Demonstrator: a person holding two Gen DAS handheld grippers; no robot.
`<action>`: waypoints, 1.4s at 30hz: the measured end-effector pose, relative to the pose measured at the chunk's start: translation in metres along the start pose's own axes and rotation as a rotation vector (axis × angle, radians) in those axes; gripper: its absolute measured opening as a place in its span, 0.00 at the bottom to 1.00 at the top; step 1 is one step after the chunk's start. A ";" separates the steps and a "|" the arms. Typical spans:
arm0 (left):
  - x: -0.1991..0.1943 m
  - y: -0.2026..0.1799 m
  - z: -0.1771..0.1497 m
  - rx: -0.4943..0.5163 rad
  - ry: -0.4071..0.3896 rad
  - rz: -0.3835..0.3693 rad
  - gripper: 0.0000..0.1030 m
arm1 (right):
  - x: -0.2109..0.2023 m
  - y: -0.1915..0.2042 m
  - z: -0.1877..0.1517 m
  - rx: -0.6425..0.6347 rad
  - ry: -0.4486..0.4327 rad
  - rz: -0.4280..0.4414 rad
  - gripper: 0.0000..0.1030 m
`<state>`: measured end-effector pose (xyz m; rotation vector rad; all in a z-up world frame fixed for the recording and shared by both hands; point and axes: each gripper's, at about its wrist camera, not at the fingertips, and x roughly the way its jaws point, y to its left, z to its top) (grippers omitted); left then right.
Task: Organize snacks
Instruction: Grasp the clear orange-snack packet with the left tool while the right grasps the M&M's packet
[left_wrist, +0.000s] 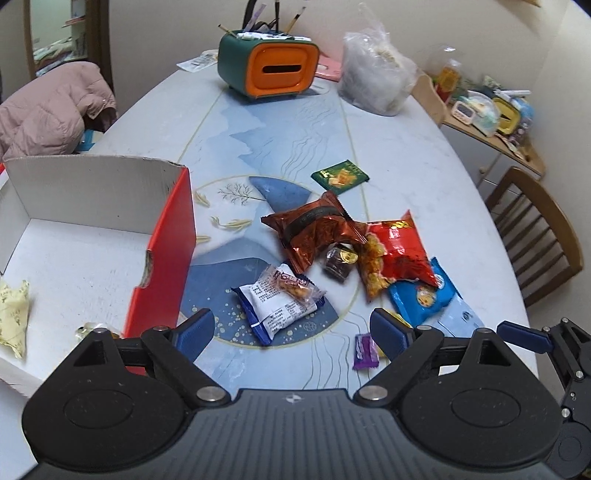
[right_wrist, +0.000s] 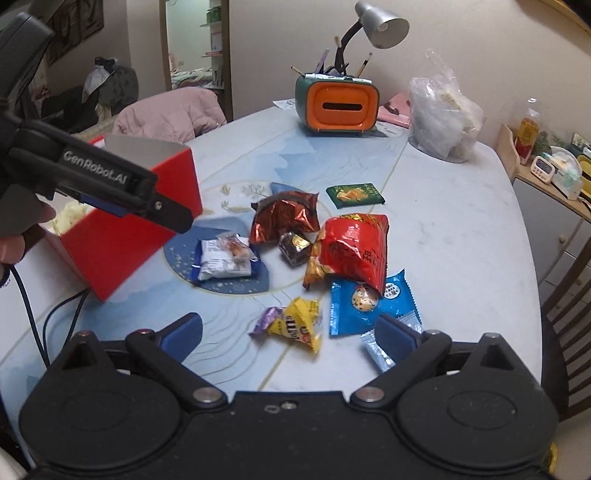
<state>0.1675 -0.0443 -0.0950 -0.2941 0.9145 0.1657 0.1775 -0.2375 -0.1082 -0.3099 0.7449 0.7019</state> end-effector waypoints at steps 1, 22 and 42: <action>0.004 -0.002 0.000 -0.005 0.001 0.008 0.89 | 0.004 -0.002 -0.001 -0.004 0.000 -0.004 0.95; 0.090 -0.010 0.020 -0.128 0.104 0.123 0.71 | 0.073 -0.030 -0.003 -0.035 0.070 0.075 0.63; 0.115 0.009 0.028 -0.238 0.161 0.129 0.34 | 0.092 -0.029 -0.005 -0.018 0.108 0.158 0.40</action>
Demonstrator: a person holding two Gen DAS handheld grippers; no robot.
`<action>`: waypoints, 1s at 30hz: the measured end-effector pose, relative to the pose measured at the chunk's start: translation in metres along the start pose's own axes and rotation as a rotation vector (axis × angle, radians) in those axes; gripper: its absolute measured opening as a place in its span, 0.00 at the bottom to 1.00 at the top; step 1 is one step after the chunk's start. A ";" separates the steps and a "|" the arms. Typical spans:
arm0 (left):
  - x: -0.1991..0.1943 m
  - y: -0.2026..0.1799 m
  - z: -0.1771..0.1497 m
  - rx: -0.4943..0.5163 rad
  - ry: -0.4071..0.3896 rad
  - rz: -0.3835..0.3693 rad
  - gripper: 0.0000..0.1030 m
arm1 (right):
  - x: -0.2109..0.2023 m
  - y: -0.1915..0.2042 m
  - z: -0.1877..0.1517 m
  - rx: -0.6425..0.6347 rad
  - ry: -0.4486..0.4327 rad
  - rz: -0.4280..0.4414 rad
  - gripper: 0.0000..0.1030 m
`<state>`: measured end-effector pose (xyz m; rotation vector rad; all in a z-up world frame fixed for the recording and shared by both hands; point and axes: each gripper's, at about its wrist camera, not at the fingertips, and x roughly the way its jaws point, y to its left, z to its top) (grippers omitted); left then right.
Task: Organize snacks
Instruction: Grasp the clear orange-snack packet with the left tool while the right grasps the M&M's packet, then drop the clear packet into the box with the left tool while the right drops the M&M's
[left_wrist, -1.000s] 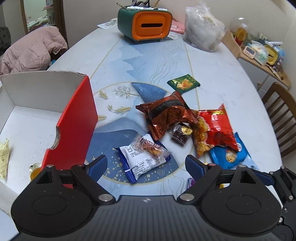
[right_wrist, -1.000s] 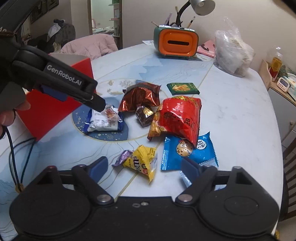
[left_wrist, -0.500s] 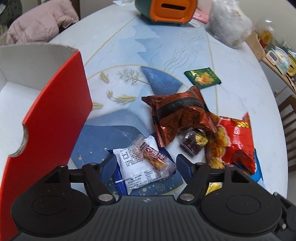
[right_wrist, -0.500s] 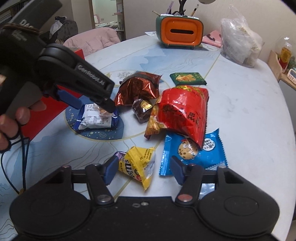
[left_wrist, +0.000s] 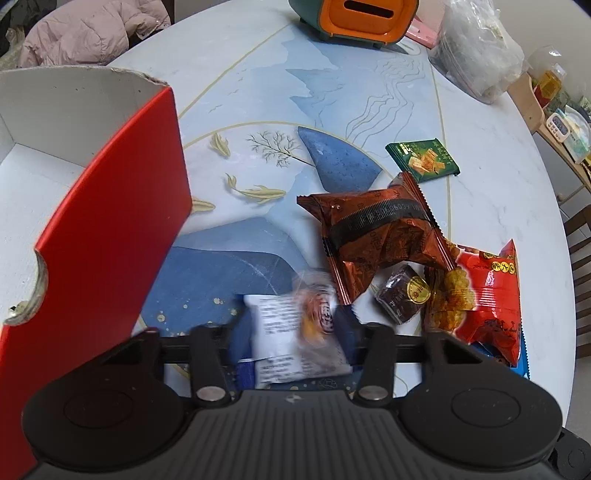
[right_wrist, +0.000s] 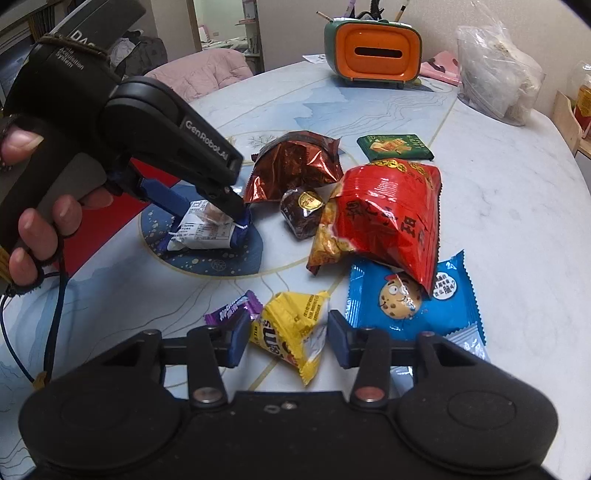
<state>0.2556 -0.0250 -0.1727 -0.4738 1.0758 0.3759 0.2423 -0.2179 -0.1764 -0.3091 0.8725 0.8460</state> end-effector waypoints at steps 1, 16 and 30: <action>0.000 0.001 0.000 -0.003 -0.001 -0.005 0.31 | -0.001 0.000 0.000 0.005 -0.002 -0.002 0.39; -0.021 0.009 -0.009 0.036 -0.031 -0.054 0.16 | -0.024 -0.003 -0.003 0.093 -0.042 -0.048 0.31; -0.101 0.017 -0.026 0.133 -0.097 -0.148 0.17 | -0.086 0.025 0.005 0.118 -0.128 -0.052 0.31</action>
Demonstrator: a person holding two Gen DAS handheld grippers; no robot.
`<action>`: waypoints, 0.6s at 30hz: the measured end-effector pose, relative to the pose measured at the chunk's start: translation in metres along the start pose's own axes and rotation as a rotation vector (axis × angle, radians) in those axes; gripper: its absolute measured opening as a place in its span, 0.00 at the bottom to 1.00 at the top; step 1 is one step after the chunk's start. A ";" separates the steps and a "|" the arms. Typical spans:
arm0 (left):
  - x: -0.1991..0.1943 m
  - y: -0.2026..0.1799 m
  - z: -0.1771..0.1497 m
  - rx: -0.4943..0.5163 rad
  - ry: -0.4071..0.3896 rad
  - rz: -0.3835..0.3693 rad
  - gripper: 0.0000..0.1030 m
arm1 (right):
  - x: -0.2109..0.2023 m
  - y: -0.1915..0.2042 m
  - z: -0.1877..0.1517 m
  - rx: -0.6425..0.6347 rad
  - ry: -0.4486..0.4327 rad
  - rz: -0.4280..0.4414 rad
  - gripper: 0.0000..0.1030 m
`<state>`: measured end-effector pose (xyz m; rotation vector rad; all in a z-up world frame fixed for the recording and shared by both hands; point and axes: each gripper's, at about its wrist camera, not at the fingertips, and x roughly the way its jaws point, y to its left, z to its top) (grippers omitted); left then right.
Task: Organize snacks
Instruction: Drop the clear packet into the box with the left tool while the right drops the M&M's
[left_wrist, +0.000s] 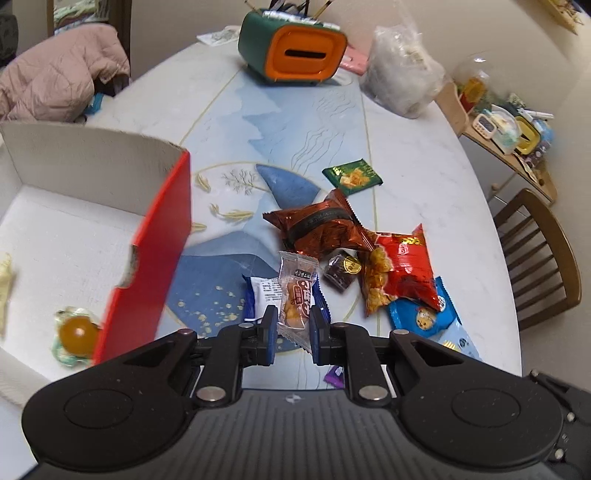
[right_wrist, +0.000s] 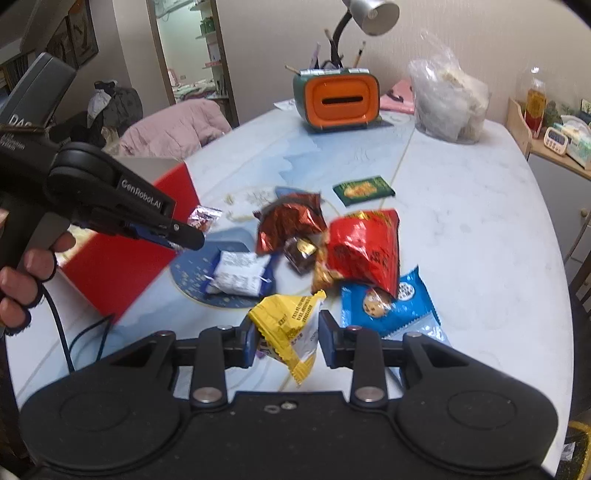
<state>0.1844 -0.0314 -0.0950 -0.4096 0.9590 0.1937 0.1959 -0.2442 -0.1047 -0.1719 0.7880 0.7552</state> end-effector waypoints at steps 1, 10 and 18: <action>-0.006 0.002 0.000 0.006 -0.004 -0.004 0.17 | -0.004 0.004 0.002 -0.003 -0.007 -0.001 0.31; -0.055 0.035 0.000 0.016 -0.026 -0.035 0.17 | -0.025 0.047 0.027 -0.025 -0.057 0.022 0.31; -0.089 0.084 0.003 0.003 -0.052 -0.024 0.17 | -0.022 0.104 0.052 -0.067 -0.085 0.070 0.31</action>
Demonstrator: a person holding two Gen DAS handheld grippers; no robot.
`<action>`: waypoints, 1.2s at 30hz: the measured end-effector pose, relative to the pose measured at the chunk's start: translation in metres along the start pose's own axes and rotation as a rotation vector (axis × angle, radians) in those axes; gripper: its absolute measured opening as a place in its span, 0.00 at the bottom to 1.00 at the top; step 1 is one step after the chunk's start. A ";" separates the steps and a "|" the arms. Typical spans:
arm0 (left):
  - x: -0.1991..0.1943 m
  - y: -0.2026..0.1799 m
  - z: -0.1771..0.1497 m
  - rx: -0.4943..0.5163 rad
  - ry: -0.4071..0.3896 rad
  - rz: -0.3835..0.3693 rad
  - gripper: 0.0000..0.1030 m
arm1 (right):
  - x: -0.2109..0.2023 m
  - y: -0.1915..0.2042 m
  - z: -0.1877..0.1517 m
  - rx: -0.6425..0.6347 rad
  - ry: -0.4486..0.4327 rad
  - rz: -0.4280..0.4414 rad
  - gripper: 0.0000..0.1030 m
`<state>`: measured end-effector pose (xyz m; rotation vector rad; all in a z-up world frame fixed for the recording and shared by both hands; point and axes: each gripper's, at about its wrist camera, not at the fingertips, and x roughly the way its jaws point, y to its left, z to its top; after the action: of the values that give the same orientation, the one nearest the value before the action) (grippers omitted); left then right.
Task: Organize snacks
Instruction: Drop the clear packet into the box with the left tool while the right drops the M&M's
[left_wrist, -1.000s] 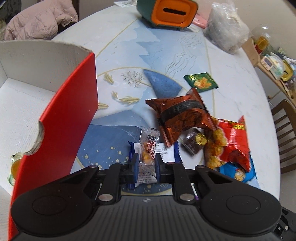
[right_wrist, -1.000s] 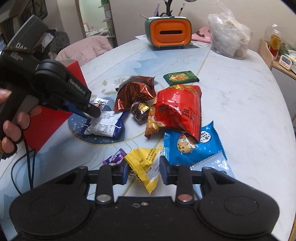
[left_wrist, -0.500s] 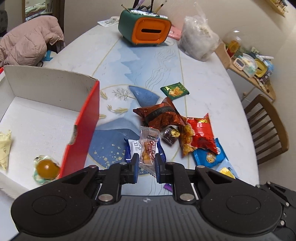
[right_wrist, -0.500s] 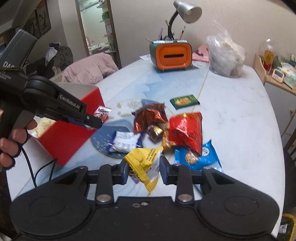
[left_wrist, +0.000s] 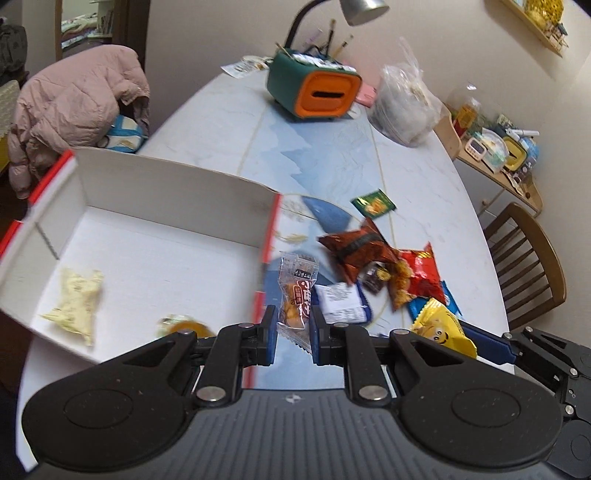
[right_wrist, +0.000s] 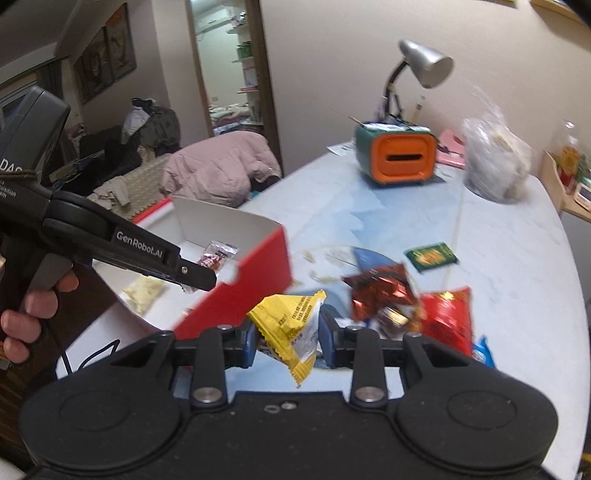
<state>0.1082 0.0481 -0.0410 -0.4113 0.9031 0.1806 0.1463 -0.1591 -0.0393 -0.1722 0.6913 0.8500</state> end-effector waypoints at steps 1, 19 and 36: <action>-0.004 0.007 0.001 -0.003 -0.003 0.002 0.17 | 0.003 0.007 0.003 -0.007 -0.002 0.006 0.31; -0.029 0.142 0.023 -0.057 -0.006 0.103 0.17 | 0.089 0.118 0.045 -0.087 0.035 0.071 0.31; 0.032 0.209 0.041 -0.015 0.142 0.193 0.17 | 0.191 0.136 0.040 -0.049 0.253 0.015 0.31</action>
<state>0.0902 0.2549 -0.1005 -0.3533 1.0825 0.3386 0.1535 0.0681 -0.1105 -0.3231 0.9095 0.8679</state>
